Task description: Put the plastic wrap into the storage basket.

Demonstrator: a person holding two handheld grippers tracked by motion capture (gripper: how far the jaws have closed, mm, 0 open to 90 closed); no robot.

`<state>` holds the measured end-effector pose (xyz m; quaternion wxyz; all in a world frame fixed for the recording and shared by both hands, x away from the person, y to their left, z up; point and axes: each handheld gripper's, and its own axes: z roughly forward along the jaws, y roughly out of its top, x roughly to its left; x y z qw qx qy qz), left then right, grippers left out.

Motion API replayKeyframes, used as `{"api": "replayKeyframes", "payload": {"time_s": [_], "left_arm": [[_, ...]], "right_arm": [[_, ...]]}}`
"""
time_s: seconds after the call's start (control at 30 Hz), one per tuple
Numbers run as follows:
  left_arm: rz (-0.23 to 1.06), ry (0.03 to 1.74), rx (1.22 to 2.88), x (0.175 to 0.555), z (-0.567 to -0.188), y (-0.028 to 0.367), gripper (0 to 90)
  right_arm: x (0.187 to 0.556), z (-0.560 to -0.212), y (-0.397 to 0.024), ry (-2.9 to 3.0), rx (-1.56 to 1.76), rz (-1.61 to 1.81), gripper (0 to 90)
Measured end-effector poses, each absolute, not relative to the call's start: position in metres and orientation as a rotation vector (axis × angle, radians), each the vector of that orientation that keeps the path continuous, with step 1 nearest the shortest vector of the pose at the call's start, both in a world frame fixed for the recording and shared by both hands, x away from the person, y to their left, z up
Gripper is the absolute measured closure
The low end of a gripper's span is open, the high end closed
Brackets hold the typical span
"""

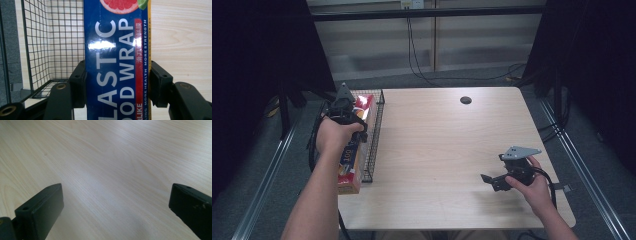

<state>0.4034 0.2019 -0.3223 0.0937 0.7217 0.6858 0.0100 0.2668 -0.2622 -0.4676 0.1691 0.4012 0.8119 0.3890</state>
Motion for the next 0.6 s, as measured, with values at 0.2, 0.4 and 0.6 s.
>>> {"api": "replayKeyframes", "payload": {"time_s": [0.2, 0.4, 0.6], "left_arm": [[0.039, 2.042, 2.136, 0.4053, -0.3228, 0.2054, 44.1], [0.041, 2.046, 2.128, 0.4054, -0.3266, 0.2075, 44.1], [0.034, 2.055, 2.133, 0.4060, -0.3309, 0.2115, 44.1]], "right_arm": [[0.2668, -0.4674, -0.2626, 2.308, 1.140, 1.106, 0.0], [0.2666, -0.4679, -0.2610, 2.316, 1.136, 1.102, 0.0], [0.2666, -0.4679, -0.2610, 2.318, 1.135, 1.103, 0.0]]}}
